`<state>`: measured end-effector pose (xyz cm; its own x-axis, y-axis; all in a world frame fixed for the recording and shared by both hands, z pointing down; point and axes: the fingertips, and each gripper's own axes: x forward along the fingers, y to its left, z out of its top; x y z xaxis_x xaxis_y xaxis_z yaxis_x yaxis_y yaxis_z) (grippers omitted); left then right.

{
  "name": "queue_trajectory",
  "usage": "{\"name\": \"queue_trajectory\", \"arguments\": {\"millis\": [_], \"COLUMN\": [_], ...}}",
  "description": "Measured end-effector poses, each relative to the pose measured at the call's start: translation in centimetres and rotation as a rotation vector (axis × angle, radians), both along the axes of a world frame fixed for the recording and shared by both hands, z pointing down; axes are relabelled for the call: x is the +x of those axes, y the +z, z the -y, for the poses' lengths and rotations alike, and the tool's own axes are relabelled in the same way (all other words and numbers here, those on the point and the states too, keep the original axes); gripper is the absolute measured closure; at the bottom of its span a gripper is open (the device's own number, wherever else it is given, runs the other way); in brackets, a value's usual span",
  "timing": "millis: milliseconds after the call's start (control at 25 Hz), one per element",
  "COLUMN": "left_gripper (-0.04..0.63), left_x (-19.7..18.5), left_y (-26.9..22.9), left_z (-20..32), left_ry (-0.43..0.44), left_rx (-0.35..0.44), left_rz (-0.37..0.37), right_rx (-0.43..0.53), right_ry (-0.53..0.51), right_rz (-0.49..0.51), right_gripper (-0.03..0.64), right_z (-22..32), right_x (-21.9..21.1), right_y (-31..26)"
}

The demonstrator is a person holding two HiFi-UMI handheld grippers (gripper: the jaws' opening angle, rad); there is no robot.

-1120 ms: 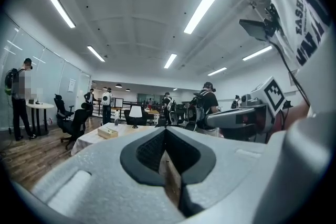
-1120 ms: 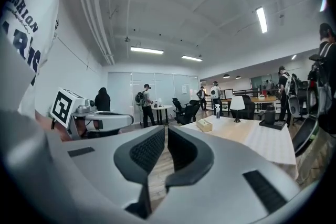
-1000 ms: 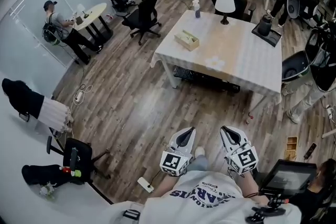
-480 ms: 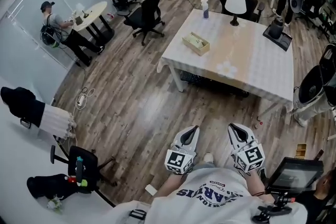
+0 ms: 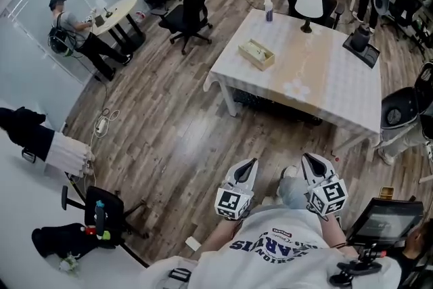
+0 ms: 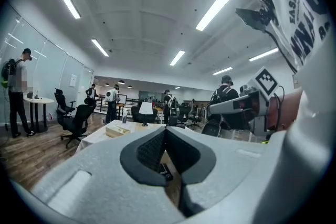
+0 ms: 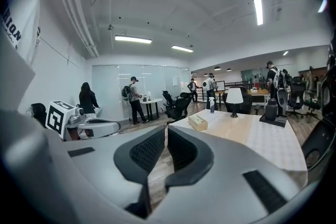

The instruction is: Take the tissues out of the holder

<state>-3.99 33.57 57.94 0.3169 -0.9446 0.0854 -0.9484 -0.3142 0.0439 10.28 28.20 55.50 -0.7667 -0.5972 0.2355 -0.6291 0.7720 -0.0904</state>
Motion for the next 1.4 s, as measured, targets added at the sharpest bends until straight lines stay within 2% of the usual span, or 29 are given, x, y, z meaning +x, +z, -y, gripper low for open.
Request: {"name": "queue_trajectory", "arguments": {"millis": [280,520,720,1040,1240,1400], "left_gripper": [0.592,0.592,0.592,0.592,0.592,0.592], "left_x": [-1.0,-1.9,-2.6,-5.8,-7.3,-8.3], "left_y": [1.1,0.8,-0.3,-2.3,-1.1,-1.2], "left_z": [2.2,6.6,12.0,22.2,29.0,32.4], "left_ry": [-0.007,-0.016,-0.017,-0.043,-0.048,-0.058], "left_rx": [-0.033,-0.031,-0.017,-0.004,-0.034,-0.058], "left_rz": [0.019,0.029,0.033,0.054,0.071,0.063], "right_rx": [0.006,0.007,0.004,0.017,-0.012,-0.032], "right_ry": [-0.045,-0.064,-0.068,-0.069,-0.038,-0.017], "right_rz": [0.014,0.022,0.038,0.057,0.07,0.07], "right_gripper": [0.606,0.606,0.606,0.606,0.606,0.606], "right_z": [3.5,7.9,13.5,24.7,31.8,35.8], "right_x": [-2.5,-4.3,-5.5,-8.1,-8.9,-9.2], "right_y": [0.3,0.4,0.5,-0.1,1.8,2.0]}}
